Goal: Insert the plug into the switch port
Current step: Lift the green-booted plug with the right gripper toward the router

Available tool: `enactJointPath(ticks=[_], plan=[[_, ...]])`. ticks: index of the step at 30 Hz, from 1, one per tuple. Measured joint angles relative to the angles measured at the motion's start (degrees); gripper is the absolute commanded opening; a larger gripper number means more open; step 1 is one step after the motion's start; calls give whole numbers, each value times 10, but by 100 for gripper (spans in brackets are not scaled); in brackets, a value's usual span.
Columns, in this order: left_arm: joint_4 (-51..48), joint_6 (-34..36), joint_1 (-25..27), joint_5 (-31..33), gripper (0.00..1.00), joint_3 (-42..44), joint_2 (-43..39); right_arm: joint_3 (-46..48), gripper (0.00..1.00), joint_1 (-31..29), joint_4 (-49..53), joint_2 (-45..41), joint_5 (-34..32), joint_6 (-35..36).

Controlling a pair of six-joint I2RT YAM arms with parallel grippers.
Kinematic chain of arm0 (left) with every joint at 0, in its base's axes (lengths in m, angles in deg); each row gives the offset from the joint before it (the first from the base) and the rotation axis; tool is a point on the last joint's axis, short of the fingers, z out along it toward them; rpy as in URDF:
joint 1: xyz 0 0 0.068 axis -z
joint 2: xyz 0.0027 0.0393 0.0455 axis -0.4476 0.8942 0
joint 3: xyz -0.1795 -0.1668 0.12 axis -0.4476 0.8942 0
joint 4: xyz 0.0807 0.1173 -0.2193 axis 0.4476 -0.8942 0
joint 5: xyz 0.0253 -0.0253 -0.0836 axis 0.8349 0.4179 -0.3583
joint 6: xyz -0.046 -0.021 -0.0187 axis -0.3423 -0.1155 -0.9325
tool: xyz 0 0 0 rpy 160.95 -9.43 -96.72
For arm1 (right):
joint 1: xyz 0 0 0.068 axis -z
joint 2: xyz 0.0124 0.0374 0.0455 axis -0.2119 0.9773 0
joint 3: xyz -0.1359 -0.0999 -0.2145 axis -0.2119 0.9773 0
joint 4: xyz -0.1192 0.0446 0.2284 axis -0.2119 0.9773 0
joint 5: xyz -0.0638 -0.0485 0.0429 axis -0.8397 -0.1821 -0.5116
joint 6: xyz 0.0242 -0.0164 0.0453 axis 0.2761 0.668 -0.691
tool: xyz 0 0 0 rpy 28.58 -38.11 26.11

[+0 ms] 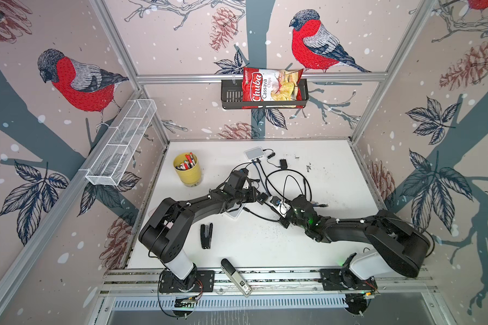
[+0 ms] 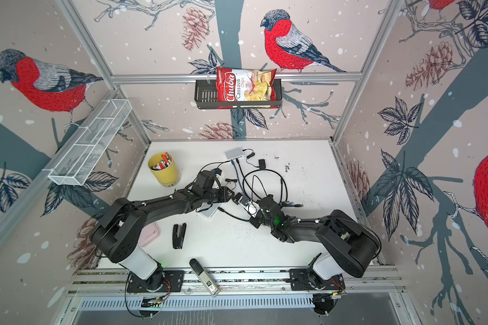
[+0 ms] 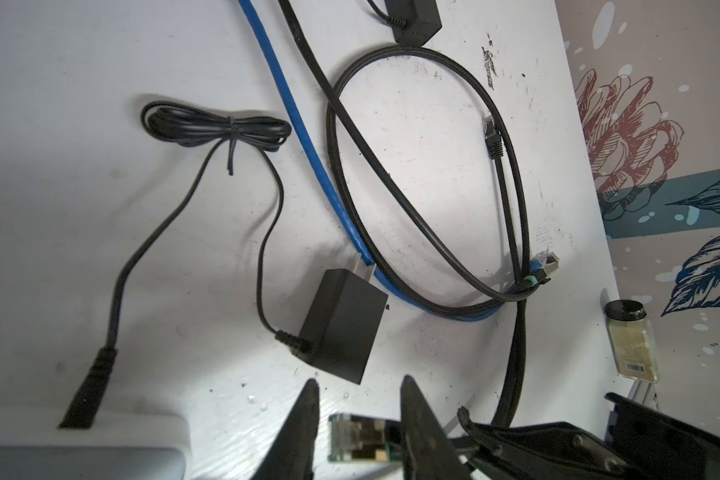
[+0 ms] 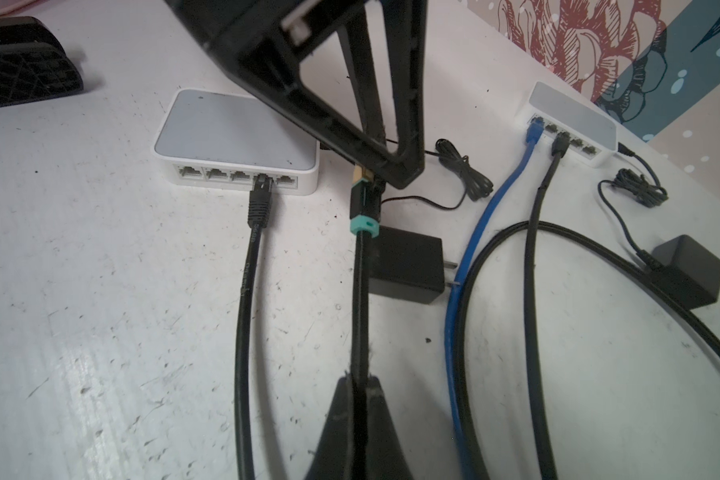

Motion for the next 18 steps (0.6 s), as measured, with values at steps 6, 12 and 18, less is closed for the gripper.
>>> enactJointPath(ticks=[6, 12, 18], plan=[[21, -1, 0, -2, 17, 0, 3, -7, 7, -1, 5, 11, -1, 0], [35, 7, 2, -2, 14, 5, 0, -15, 8, -2, 16, 19, -3, 0], [46, 17, 8, -7, 11, 6, 0, -16, 13, -2, 23, 21, -5, -2]])
